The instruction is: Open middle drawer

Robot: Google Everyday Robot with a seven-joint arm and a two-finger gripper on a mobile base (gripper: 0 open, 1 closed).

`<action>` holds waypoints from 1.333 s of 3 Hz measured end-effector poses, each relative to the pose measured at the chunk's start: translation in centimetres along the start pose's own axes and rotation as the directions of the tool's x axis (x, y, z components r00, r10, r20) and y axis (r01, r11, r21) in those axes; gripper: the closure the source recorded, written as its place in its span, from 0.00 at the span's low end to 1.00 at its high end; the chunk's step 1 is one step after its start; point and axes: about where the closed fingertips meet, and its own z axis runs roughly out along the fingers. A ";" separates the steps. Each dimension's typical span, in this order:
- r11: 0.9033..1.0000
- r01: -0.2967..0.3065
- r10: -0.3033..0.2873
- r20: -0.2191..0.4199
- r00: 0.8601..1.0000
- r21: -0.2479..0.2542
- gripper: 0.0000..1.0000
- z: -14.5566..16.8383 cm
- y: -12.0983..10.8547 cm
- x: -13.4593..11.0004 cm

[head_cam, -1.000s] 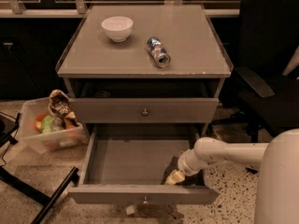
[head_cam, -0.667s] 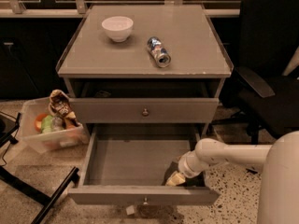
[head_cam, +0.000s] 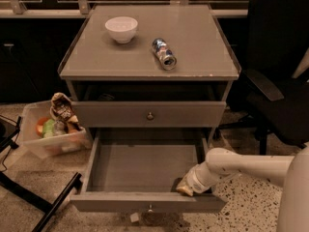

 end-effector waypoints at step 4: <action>1.000 -0.001 0.001 -0.007 1.000 -0.014 0.04 -0.2 -0.5 -0.4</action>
Offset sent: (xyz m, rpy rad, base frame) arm -0.0230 -0.0024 0.0104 -0.0024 0.0584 0.0209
